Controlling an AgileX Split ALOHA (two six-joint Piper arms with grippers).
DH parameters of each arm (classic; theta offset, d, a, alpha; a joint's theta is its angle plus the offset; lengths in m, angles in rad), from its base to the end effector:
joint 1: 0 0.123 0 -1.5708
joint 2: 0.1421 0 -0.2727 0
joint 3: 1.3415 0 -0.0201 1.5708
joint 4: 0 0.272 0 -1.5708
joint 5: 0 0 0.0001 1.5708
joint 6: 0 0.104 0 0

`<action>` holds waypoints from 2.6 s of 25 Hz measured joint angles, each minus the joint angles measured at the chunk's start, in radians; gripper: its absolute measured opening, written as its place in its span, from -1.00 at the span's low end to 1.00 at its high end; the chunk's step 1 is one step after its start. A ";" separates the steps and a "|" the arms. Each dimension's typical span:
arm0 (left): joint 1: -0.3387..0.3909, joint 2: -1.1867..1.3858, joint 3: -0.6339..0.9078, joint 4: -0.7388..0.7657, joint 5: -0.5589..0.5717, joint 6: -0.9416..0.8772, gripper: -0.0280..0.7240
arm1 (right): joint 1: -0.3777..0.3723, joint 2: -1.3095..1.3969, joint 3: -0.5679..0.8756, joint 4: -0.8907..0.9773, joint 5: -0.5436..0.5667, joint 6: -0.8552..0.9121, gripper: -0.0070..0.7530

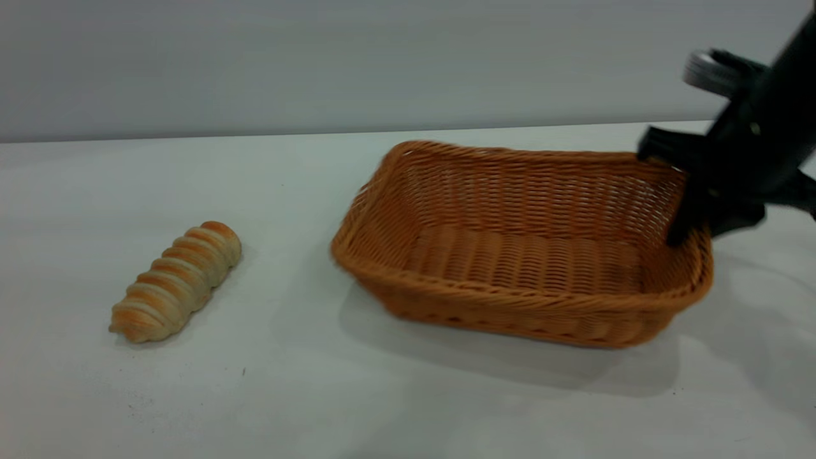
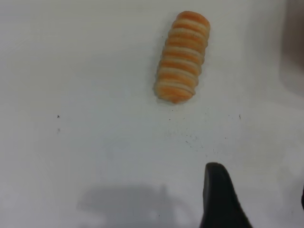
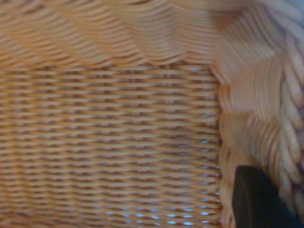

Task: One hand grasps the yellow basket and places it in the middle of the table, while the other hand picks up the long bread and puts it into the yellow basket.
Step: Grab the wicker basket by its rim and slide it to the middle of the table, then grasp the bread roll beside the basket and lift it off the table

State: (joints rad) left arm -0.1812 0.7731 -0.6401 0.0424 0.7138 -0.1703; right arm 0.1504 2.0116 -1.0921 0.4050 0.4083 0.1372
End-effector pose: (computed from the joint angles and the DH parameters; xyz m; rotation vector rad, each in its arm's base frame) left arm 0.1793 -0.0299 0.2752 0.0362 2.3328 -0.1275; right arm 0.3774 0.0737 0.0669 0.4687 2.7890 0.3778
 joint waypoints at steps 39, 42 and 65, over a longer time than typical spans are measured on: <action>0.000 0.223 0.000 0.027 -0.052 0.000 0.29 | 0.170 -0.032 -0.099 0.165 0.005 -0.478 0.62; 0.000 0.312 -0.002 0.052 -0.108 -0.004 0.29 | 0.170 -0.100 -0.099 0.137 0.026 -0.479 0.50; 0.000 1.092 -0.365 0.076 -0.240 0.082 0.31 | 0.170 -0.372 -0.098 0.100 0.186 -0.493 0.45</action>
State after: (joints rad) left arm -0.1812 1.8655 -1.0050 0.1188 0.4743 -0.0885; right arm 0.3209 1.6397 -1.1897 0.5048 0.5943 -0.3554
